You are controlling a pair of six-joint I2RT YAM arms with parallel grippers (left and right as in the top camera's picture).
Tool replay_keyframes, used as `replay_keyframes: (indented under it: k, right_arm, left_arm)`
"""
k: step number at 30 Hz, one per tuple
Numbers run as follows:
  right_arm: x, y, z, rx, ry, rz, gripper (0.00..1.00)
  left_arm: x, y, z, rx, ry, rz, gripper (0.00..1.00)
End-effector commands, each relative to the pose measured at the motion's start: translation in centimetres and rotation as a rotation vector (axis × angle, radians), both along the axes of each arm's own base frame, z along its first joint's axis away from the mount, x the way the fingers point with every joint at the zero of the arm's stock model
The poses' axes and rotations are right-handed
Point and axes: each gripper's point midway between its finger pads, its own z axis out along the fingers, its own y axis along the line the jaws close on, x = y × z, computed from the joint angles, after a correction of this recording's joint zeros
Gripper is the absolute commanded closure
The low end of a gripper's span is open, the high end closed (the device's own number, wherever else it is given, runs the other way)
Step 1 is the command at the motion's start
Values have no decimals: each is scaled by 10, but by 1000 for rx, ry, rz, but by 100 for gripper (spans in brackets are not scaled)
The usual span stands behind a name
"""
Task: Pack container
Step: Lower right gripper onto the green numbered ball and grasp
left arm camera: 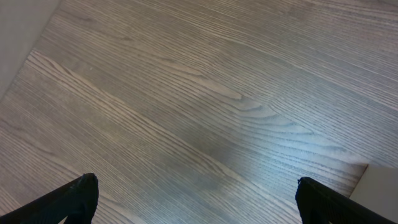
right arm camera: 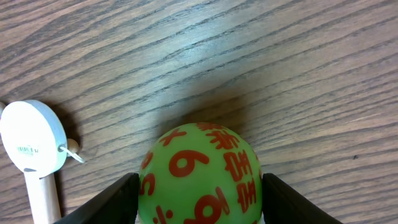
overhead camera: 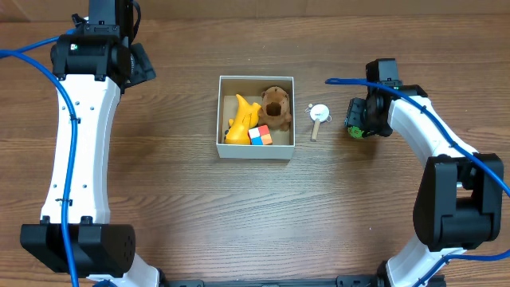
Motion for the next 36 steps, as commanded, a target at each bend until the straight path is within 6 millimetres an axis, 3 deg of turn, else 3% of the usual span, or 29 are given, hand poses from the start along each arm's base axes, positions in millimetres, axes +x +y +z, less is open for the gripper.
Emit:
replay_keyframes:
  k: [1,6,7,12,15,18,21,26,29,31,36]
  right_arm:
    - [-2,-3,1,-10,-3,-4,37]
    - [-2,-3,1,-10,-4,-4,40]
    - [-2,-3,1,-10,-4,-3,44]
    - [0,-3,1,-11,-11,-1,89]
    - [6,-2,9,-10,-27,-1,93]
    - [19,0,39,-8,-50,3,93]
    - [35,10,87,-4,-95,25,93]
    - [48,52,171,15,-204,113,93]
    - [44,88,202,42,-247,191,93]
    - [39,116,211,58,-267,253,92]
    - [19,183,209,101,-273,401,92]
  left_arm:
    - [1,5,1,23,6,5,0]
    - [1,5,1,23,6,5,0]
    - [1,5,1,23,6,5,0]
    - [1,5,1,23,6,5,0]
    - [1,5,1,23,6,5,0]
    - [1,5,1,23,6,5,0]
    - [1,5,1,23,6,5,0]
    - [1,5,1,23,6,5,0]
    - [1,5,1,23,6,5,0]
    - [1,5,1,23,6,5,0]
    - [1,5,1,23,6,5,0]
